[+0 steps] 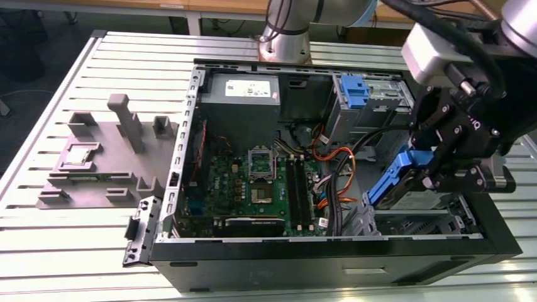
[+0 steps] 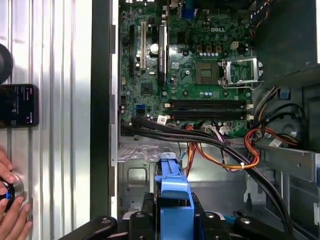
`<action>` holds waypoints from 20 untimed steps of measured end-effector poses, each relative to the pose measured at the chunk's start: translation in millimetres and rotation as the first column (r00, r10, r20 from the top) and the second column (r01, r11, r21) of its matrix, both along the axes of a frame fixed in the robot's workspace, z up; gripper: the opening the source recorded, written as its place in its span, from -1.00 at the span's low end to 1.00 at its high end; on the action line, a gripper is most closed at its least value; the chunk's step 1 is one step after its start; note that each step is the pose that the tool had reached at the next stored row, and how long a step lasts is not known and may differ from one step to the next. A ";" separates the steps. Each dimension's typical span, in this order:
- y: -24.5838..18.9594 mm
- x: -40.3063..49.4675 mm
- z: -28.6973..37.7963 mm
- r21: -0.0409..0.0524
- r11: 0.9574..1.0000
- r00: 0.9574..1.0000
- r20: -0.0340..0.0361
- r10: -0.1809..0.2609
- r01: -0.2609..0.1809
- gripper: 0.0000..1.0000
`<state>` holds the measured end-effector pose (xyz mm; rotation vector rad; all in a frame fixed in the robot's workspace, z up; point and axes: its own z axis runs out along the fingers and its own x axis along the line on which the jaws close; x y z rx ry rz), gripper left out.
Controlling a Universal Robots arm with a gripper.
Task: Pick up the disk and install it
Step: 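Insert the disk into the insertion slot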
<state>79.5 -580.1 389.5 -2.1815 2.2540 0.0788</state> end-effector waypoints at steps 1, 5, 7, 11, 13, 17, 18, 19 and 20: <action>-0.2 0.0 -1.7 0.000 1.000 1.000 0.000 0.000 0.000 -0.27; -1.1 0.0 -9.0 0.000 1.000 1.000 0.000 0.000 0.000 -0.27; -1.6 0.0 -12.5 0.000 1.000 1.000 0.000 0.000 0.000 -0.27; -2.8 0.0 -18.5 0.000 1.000 1.000 0.000 0.000 0.000 -0.27; -3.3 0.0 -20.8 0.000 1.000 1.000 0.000 0.000 0.000 -0.27; -3.8 0.0 -23.1 0.000 1.000 1.000 0.000 0.000 0.000 -0.27; -3.9 0.0 -23.1 0.000 1.000 1.000 0.000 0.000 0.000 -0.27; -3.9 0.0 -23.2 0.000 1.000 1.000 0.000 0.000 0.000 -0.27; -3.9 0.0 -23.4 0.000 1.000 1.000 0.000 0.000 0.000 -0.27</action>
